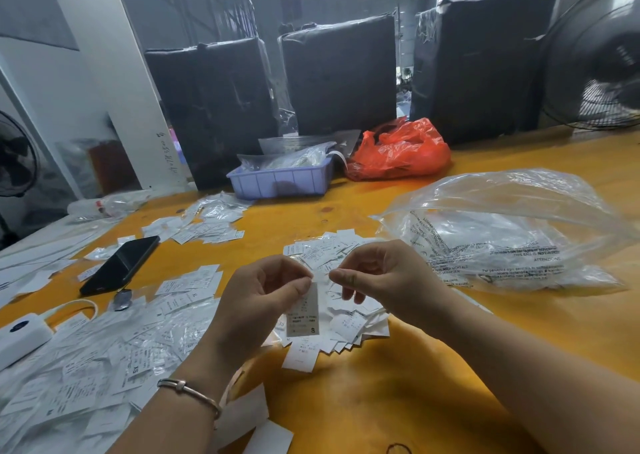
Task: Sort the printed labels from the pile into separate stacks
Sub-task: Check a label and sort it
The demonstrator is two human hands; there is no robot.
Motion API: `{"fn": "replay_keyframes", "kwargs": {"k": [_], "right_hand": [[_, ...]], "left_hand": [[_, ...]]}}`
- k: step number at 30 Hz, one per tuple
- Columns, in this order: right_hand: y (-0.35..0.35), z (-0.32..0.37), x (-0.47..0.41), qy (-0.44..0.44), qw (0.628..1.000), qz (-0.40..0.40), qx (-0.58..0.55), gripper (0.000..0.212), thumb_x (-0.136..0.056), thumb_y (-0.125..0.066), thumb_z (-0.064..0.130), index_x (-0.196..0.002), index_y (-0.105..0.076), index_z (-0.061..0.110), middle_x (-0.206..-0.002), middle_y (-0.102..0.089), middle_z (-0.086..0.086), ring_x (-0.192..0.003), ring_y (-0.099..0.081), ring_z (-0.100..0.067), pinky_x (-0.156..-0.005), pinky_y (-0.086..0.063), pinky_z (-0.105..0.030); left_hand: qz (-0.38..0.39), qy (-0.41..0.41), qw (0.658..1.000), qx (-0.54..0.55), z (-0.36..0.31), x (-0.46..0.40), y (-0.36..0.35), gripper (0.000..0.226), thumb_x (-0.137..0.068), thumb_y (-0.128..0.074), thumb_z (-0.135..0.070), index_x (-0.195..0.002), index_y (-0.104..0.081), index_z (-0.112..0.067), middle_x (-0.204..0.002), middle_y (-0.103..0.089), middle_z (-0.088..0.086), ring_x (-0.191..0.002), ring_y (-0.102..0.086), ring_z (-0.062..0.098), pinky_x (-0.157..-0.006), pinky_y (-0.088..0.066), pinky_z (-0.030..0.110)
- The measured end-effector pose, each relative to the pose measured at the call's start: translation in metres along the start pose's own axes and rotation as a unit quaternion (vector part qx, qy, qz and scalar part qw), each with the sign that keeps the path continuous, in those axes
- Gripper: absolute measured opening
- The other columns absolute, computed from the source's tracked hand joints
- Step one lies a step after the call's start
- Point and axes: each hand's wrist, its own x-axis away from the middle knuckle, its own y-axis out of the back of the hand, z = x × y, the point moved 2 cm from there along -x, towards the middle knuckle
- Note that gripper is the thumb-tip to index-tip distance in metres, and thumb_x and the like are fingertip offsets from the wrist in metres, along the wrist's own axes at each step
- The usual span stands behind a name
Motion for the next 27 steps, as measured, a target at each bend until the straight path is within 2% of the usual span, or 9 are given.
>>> {"fn": "replay_keyframes", "kwargs": {"k": [4, 6, 10, 13, 16, 18, 22, 25, 27], "right_hand": [[0.005, -0.005, -0.001, -0.002, 0.995, -0.017, 0.100, 0.019, -0.085, -0.070, 0.026, -0.081, -0.072, 0.008, -0.070, -0.071, -0.005, -0.066, -0.066, -0.022, -0.070, -0.056, -0.044], [0.008, -0.007, -0.002, -0.006, 0.990, -0.028, 0.140, 0.017, -0.085, -0.070, 0.026, -0.081, -0.072, 0.010, -0.070, -0.070, -0.003, -0.068, -0.065, -0.020, -0.071, -0.055, -0.045], [0.015, -0.011, -0.003, -0.023, 0.983, -0.061, 0.171, 0.014, -0.085, -0.070, 0.025, -0.079, -0.072, 0.013, -0.069, -0.068, 0.000, -0.068, -0.064, -0.019, -0.070, -0.055, -0.044], [0.023, -0.014, -0.005, -0.040, 0.970, -0.091, 0.221, 0.013, -0.086, -0.069, 0.027, -0.078, -0.071, 0.017, -0.069, -0.066, 0.004, -0.067, -0.062, -0.016, -0.069, -0.055, -0.040], [0.033, -0.018, -0.007, -0.059, 0.947, -0.120, 0.292, 0.013, -0.087, -0.066, 0.029, -0.078, -0.069, 0.021, -0.070, -0.063, 0.009, -0.071, -0.060, -0.014, -0.065, -0.051, -0.032], [0.039, -0.020, -0.007, -0.073, 0.929, -0.144, 0.334, 0.012, -0.086, -0.063, 0.025, -0.074, -0.066, 0.023, -0.069, -0.061, 0.010, -0.072, -0.059, -0.015, -0.058, -0.043, -0.026], [0.051, -0.025, -0.008, -0.100, 0.905, -0.174, 0.376, 0.012, -0.082, -0.060, 0.016, -0.075, -0.068, 0.022, -0.073, -0.066, 0.006, -0.071, -0.059, -0.016, -0.053, -0.034, -0.022], [0.058, -0.027, -0.008, -0.114, 0.887, -0.201, 0.400, 0.014, -0.079, -0.057, 0.010, -0.073, -0.068, 0.017, -0.074, -0.067, 0.001, -0.071, -0.057, -0.020, -0.061, -0.038, -0.026], [0.063, -0.028, -0.008, -0.120, 0.863, -0.230, 0.434, 0.014, -0.079, -0.055, 0.008, -0.075, -0.067, 0.014, -0.077, -0.067, -0.004, -0.077, -0.059, -0.025, -0.073, -0.043, -0.032]], "left_hand": [[-0.110, 0.043, 0.986, -0.116, 0.013, -0.005, 0.013, 0.019, -0.087, -0.062, -0.008, -0.074, -0.071, -0.019, -0.071, -0.067, 0.002, -0.071, -0.058, 0.019, -0.060, -0.047, 0.033], [-0.151, 0.064, 0.971, -0.173, 0.019, -0.006, 0.021, 0.021, -0.085, -0.059, -0.010, -0.067, -0.066, -0.016, -0.063, -0.062, 0.006, -0.062, -0.052, 0.021, -0.057, -0.041, 0.032], [-0.158, 0.113, 0.942, -0.275, 0.028, -0.006, 0.029, 0.023, -0.083, -0.056, -0.018, -0.062, -0.061, -0.012, -0.059, -0.058, 0.011, -0.054, -0.043, 0.019, -0.052, -0.032, 0.030], [-0.134, 0.133, 0.929, -0.317, 0.029, -0.004, 0.026, 0.024, -0.080, -0.060, -0.024, -0.057, -0.059, -0.019, -0.049, -0.053, -0.003, -0.052, -0.046, 0.016, -0.051, -0.031, 0.024], [-0.118, 0.144, 0.915, -0.358, 0.029, -0.004, 0.025, 0.019, -0.079, -0.062, -0.026, -0.061, -0.062, -0.026, -0.055, -0.060, -0.007, -0.058, -0.055, 0.012, -0.051, -0.033, 0.023], [-0.112, 0.152, 0.909, -0.371, 0.030, -0.003, 0.026, 0.017, -0.077, -0.063, -0.023, -0.061, -0.063, -0.028, -0.060, -0.062, -0.008, -0.062, -0.056, 0.011, -0.052, -0.035, 0.023], [-0.114, 0.150, 0.909, -0.371, 0.031, -0.005, 0.025, 0.016, -0.076, -0.066, -0.020, -0.065, -0.064, -0.032, -0.075, -0.060, -0.014, -0.077, -0.056, 0.012, -0.063, -0.046, 0.027], [-0.128, 0.111, 0.911, -0.377, 0.029, -0.005, 0.023, 0.018, -0.080, -0.067, -0.021, -0.074, -0.063, -0.038, -0.090, -0.053, -0.012, -0.097, -0.049, 0.015, -0.074, -0.044, 0.033], [-0.121, 0.076, 0.918, -0.370, 0.028, -0.005, 0.020, 0.020, -0.082, -0.066, -0.019, -0.081, -0.062, -0.039, -0.096, -0.053, -0.012, -0.101, -0.047, 0.014, -0.073, -0.040, 0.031]]}}
